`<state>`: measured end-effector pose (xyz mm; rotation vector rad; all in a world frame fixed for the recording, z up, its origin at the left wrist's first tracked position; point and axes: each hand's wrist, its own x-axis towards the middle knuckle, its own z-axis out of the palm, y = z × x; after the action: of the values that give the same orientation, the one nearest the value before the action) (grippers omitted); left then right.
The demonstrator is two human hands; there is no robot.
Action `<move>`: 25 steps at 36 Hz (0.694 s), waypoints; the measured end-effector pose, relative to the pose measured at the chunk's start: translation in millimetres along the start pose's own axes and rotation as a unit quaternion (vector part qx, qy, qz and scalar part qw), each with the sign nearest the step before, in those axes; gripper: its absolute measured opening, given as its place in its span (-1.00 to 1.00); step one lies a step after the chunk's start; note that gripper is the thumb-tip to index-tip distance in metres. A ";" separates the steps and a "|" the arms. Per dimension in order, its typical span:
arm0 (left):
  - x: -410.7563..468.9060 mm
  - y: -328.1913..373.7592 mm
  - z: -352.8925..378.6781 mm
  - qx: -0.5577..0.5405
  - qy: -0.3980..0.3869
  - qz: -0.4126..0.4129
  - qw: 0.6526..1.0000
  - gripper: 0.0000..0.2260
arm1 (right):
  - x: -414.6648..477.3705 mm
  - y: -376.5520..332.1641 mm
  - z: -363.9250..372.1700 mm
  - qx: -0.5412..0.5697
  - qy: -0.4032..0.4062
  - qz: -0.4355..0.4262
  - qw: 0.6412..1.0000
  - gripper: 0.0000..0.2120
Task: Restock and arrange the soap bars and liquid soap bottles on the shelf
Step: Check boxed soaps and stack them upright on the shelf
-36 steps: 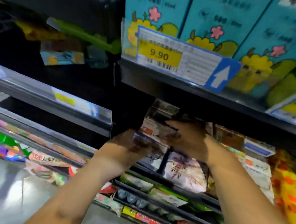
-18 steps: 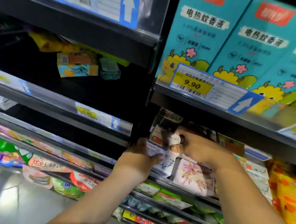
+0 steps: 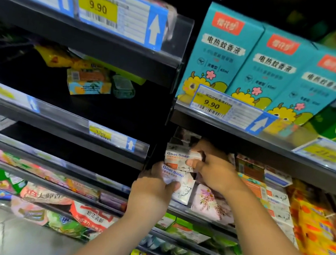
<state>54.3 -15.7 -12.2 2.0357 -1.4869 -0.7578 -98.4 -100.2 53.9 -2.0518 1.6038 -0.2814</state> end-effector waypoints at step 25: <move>-30.2 14.1 23.0 -0.205 0.255 0.087 0.941 -0.67 | -68.9 110.0 -65.3 0.321 0.273 0.058 0.905 -0.88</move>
<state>21.4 7.7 -14.8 1.5974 -1.0828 -0.3814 -240.4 -70.6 62.9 -1.4179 1.6199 -1.2495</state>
